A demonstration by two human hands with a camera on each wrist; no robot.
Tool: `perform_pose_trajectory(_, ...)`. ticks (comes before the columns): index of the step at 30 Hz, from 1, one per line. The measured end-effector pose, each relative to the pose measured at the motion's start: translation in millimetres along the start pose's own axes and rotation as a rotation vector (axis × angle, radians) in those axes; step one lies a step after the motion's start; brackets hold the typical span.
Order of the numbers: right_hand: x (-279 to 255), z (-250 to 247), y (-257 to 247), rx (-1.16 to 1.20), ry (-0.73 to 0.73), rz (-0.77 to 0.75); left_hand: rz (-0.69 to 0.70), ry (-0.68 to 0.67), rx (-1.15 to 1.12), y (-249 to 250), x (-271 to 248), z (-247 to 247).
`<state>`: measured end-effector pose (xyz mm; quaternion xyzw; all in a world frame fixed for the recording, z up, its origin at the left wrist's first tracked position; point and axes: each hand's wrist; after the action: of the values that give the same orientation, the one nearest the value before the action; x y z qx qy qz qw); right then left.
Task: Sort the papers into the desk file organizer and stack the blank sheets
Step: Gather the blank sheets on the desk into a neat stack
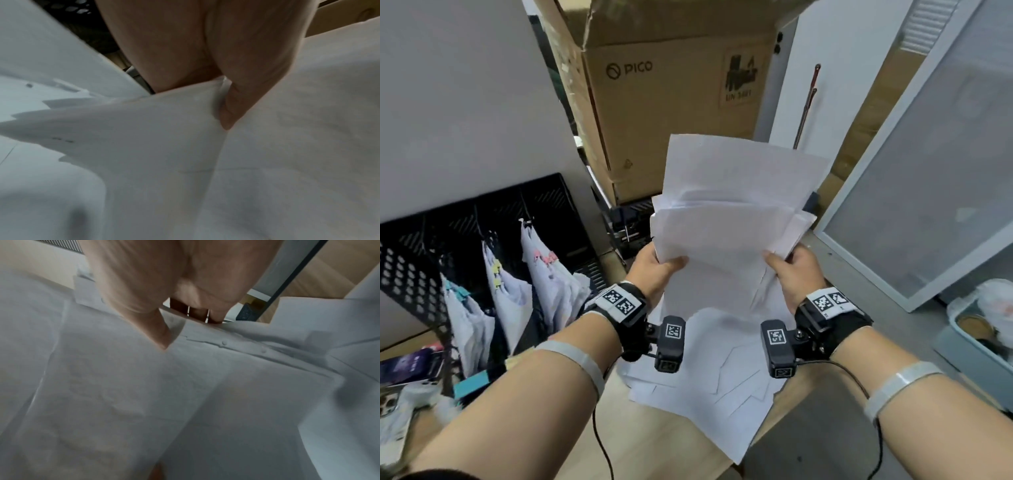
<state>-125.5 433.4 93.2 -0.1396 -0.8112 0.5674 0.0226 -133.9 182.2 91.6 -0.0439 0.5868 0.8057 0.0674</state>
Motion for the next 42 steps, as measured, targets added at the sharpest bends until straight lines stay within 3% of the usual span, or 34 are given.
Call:
perform_pose_trajectory(4, -2, -2, 16, -0.030, 0.024, 0.029, -0.002, 0.023, 0.051, -30, 6, 2)
perform_pose_trajectory(9, 5, 3, 42, -0.026, -0.046, 0.106, 0.005, 0.049, 0.139, -58, 8, 4)
perform_pose_trajectory(13, 9, 6, 43, -0.010, -0.049, 0.134, -0.019, 0.067, 0.197, -67, 16, 7)
perform_pose_trajectory(17, 17, 7, 32, -0.025, -0.016, 0.174, 0.034, 0.167, 0.107, -63, 24, 15)
perform_pose_trajectory(23, 25, 1, 3, 0.059, 0.005, 0.013, 0.115, 0.153, 0.032, -40, 39, 22)
perform_pose_trajectory(27, 18, 8, 28, -0.009, -0.074, 0.179, 0.051, 0.101, 0.088, -57, 32, 15)
perform_pose_trajectory(31, 15, 2, 31, -0.006, -0.034, 0.230, -0.008, 0.087, 0.134, -65, 34, 13)
perform_pose_trajectory(36, 13, 5, 23, 0.065, -0.013, 0.180, -0.013, 0.108, 0.171, -68, 41, 16)
perform_pose_trajectory(42, 16, -4, -11, 0.199, 0.063, 0.018, -0.008, 0.064, 0.162, -66, 42, 18)
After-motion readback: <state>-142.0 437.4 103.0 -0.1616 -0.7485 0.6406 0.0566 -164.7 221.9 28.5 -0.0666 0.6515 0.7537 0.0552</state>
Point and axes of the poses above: each hand's wrist, its own x-axis towards the middle knuckle, its own z-axis out of the palm, y = z × x, and after that the axes turned 11 degrees about -x, right-handed
